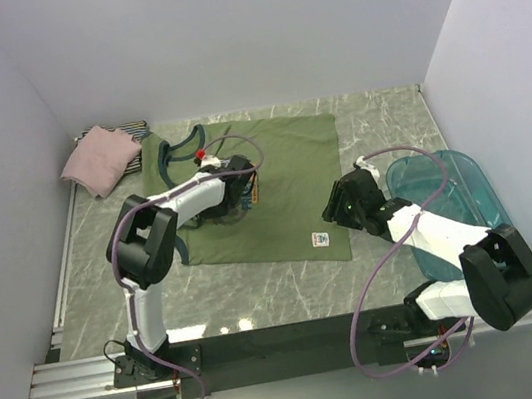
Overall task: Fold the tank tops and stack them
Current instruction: Flatten the tank top out
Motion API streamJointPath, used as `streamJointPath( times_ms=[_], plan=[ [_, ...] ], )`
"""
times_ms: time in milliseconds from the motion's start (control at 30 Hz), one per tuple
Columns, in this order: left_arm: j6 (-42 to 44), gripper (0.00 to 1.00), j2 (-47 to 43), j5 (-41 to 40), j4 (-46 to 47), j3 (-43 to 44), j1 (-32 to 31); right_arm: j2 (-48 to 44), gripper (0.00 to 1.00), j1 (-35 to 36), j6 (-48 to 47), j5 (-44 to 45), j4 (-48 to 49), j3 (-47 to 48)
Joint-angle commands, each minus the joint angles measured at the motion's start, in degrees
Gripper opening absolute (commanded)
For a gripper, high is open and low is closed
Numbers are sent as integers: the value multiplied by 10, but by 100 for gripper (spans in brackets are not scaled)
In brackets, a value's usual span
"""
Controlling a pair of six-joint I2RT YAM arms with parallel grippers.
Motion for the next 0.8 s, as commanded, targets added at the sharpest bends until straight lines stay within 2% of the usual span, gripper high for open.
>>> streamJointPath(
  times_ms=[0,200,500,667,767],
  plan=[
    [-8,51,-59,29,22,-19,1,-7,61,4,-6,14,8,-6],
    [-5,49,-56,43,45,-35,1,0,61,4,-6,15,15,-8],
    [-11,36,-45,41,65,-33,26,2,61,4,-10,15,10,-11],
    [3,22,-46,58,75,-29,49,8,61,3,-14,12,8,-8],
    [13,24,-53,79,86,-34,49,2,61,3,-18,14,5,-10]
  ],
)
